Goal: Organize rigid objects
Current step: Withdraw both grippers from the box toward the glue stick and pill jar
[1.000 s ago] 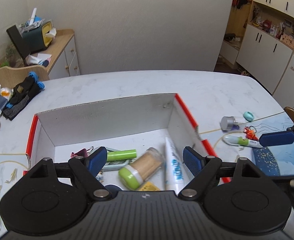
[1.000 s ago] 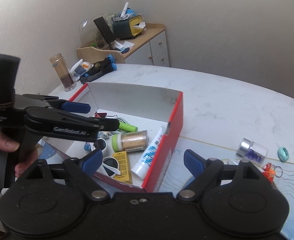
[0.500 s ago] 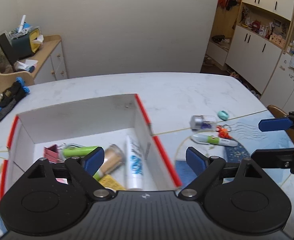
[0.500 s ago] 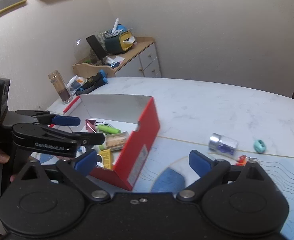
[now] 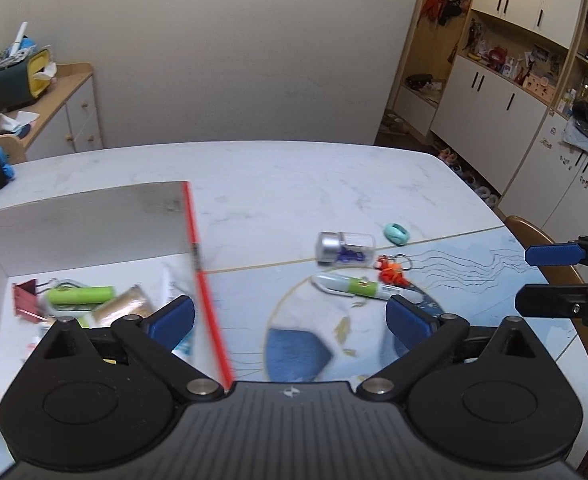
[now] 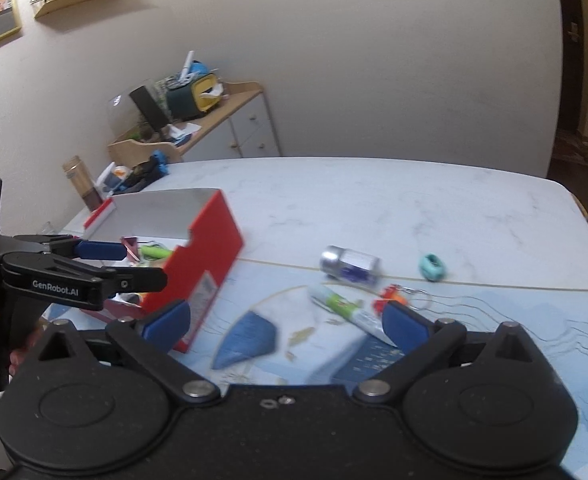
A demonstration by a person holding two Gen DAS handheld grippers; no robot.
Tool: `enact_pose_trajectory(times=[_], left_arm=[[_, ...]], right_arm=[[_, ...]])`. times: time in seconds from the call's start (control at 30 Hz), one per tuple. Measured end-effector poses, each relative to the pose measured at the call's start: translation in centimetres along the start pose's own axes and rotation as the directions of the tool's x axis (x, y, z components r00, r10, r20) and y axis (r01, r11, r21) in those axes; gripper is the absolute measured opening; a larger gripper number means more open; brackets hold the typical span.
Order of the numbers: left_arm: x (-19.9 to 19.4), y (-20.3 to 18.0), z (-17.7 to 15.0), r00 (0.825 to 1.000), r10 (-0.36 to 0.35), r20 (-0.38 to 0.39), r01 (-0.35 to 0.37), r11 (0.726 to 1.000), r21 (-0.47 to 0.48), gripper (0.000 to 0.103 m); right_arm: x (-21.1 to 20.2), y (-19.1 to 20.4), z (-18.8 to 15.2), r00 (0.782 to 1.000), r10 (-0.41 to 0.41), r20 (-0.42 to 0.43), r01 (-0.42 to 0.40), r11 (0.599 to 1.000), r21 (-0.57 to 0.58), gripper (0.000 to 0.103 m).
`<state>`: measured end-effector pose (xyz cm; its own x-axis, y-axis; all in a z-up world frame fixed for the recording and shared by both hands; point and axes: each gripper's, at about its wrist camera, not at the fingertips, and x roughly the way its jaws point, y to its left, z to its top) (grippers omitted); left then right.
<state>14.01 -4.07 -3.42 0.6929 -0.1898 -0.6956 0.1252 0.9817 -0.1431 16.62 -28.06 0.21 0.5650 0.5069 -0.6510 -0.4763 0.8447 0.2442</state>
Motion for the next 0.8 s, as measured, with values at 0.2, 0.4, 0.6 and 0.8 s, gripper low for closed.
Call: enact_pose_trajectory(times=[0.2,0.4,0.6,0.8], left_arm=[[2.8,-3.2,0.1,1.000,0.011,-0.021,-0.011,1.000,0.016,0.103],[6.1,-6.0,0.5,0.998,0.044,-0.045,-0.042,0.998,0.049,0.103],[9.3,-7.8,0.6,0.995,0.070,-0.076,-0.066,0.996,0.063,0.102],[12.6,-8.5,0.7,0.987,0.119,-0.110,-0.110,0.990,0.088,0.103]], right_arm=[[-0.2,-3.7,-0.7,0.999,-0.049,-0.009,0.049,0.998,0.026,0.102],[0.4,-6.6,-1.1,0.994,-0.104,-0.024,0.104,0.995,0.006,0.102],[1.7,-9.3,-0.8,0.988,-0.152,-0.037,0.152,0.988,-0.014,0.102],[3.5,-11.4,-0.4,0.984,-0.171,-0.058,0.171,0.985,-0.013,0.098]])
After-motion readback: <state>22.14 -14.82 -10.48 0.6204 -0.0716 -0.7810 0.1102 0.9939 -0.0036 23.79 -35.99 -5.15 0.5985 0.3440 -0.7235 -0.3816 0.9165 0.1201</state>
